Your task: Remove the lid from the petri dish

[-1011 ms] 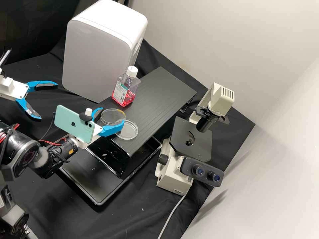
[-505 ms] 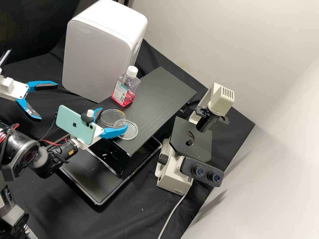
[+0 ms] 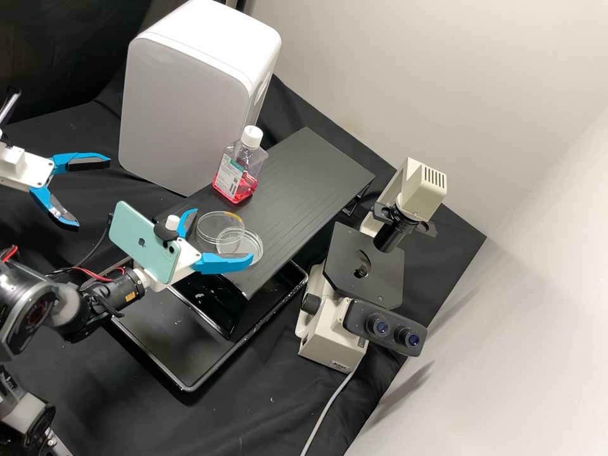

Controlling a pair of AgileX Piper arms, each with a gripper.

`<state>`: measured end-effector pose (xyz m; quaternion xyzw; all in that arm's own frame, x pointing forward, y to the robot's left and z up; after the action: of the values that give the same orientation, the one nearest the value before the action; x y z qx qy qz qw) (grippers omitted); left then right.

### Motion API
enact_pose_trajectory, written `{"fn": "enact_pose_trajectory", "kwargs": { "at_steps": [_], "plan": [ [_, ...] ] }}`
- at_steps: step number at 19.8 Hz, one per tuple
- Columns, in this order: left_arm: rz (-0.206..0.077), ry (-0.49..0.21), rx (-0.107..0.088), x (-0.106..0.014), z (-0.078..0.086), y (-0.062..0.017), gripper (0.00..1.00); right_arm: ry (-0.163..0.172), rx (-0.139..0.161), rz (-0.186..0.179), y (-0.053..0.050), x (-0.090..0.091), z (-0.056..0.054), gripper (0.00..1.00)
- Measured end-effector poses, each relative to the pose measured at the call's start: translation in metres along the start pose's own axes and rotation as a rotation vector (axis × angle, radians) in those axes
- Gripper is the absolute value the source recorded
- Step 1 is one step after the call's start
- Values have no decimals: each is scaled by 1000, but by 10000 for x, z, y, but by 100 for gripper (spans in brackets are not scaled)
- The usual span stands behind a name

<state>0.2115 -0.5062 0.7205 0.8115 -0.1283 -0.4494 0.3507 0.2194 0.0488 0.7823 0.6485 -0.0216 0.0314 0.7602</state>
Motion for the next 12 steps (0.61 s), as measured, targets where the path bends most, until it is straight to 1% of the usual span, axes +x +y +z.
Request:
{"fn": "enact_pose_trajectory", "kwargs": {
  "at_steps": [2, 5, 9, 12],
  "plan": [
    [1, 4, -3, 1, -5, 0, 100, -4, -2, -10, -3, -67, 27, 100],
    [3, 4, -1, -1, -3, 5, 100, -1, 4, -7, 20, -131, 39, 100],
    [3, 4, -1, -1, -3, 5, 100, -2, 6, -8, 22, -138, 42, 100],
    [3, 4, -1, -1, -3, 5, 100, 7, 5, -19, -1, -141, 24, 100]
  ]
}}
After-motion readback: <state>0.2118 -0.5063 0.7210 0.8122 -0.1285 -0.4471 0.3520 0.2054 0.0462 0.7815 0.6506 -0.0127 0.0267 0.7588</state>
